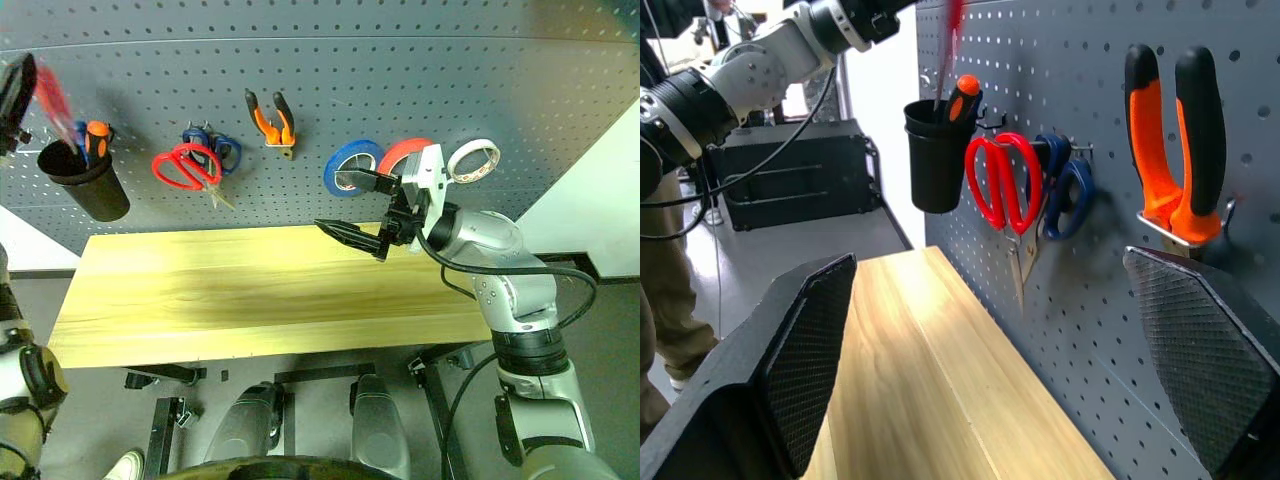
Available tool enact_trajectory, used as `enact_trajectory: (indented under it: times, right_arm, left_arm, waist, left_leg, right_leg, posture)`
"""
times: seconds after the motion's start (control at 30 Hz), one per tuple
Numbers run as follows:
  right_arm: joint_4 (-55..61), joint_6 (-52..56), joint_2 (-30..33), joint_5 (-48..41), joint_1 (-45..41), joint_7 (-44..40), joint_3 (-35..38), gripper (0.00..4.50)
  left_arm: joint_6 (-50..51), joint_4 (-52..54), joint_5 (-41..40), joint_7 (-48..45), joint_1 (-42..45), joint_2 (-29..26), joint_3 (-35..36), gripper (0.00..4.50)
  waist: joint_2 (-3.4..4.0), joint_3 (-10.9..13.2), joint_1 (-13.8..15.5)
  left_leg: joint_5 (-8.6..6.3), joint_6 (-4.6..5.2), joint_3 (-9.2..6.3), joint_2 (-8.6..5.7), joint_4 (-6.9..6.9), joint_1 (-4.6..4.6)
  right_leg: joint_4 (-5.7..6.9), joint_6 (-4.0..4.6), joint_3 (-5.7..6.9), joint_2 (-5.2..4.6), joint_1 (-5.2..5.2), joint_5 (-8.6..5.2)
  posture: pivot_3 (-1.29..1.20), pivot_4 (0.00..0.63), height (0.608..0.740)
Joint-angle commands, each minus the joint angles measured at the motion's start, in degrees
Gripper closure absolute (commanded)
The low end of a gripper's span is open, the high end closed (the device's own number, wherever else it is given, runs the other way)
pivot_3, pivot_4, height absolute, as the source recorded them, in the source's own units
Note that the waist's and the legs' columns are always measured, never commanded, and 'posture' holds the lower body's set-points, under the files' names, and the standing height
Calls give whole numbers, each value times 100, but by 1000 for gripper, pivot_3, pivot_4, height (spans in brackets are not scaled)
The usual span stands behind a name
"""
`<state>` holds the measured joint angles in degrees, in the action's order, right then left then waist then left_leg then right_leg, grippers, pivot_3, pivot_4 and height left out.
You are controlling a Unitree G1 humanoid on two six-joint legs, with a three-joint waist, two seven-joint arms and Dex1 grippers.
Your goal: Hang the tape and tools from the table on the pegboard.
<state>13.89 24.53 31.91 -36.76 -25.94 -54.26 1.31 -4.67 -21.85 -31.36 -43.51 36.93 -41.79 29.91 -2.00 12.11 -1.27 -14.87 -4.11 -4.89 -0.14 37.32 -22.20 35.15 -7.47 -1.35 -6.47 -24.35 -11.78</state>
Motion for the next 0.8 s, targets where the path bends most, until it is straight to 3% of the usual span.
enact_trajectory:
  times: [0.03,0.07,0.2,0.37,0.47,0.63,0.8]
  right_arm:
    - [213,-107,73,-18,-7,11,216,0]
    - [208,-112,79,-11,1,9,216,0]
    - [210,-122,109,29,61,2,206,0]
    - [187,-338,449,372,533,-240,174,0]
    - [-16,-633,635,668,856,-447,108,0]
    - [-674,-1244,757,1102,1371,-721,113,0]
    - [-1697,-2092,731,1533,1787,-844,191,0]
  left_arm:
    - [-329,49,64,23,78,-53,79,574]
    - [-332,58,31,35,53,-49,120,304]
    - [-270,330,-207,41,-199,-78,365,304]
    - [847,2150,-1151,-635,-2167,-172,810,304]
    - [1245,2962,-1259,-823,-3415,-88,879,304]
    - [804,3569,-227,-833,-5000,294,423,304]
    - [-302,2989,1015,-811,-5829,893,-372,304]
  waist:
    - [0,0,-2]
    - [0,-1,-3]
    - [0,-2,-8]
    - [2,-6,-120]
    - [0,-8,-133]
    - [1,-24,-108]
    - [2,-54,-113]
  left_leg:
    - [0,0,0,0,0,0]
    - [0,0,0,0,0,0]
    - [0,0,0,0,1,1]
    - [-2,2,1,0,-5,-1]
    - [-3,3,1,1,-7,-2]
    - [-2,4,6,1,-3,22]
    - [-3,5,7,2,-3,90]
  right_leg:
    - [0,0,0,0,0,0]
    - [0,0,0,0,0,0]
    - [2,-1,0,0,0,1]
    - [1,-2,-2,-5,0,1]
    - [6,-1,-1,-4,-6,0]
    - [4,24,-5,-3,16,-14]
    - [-29,18,-4,-4,100,-33]
  posture:
    - [-46,100,729]
    - [-44,100,729]
    - [-41,101,729]
    - [-37,106,729]
    - [-24,113,729]
    - [-9,120,729]
    - [-7,122,729]
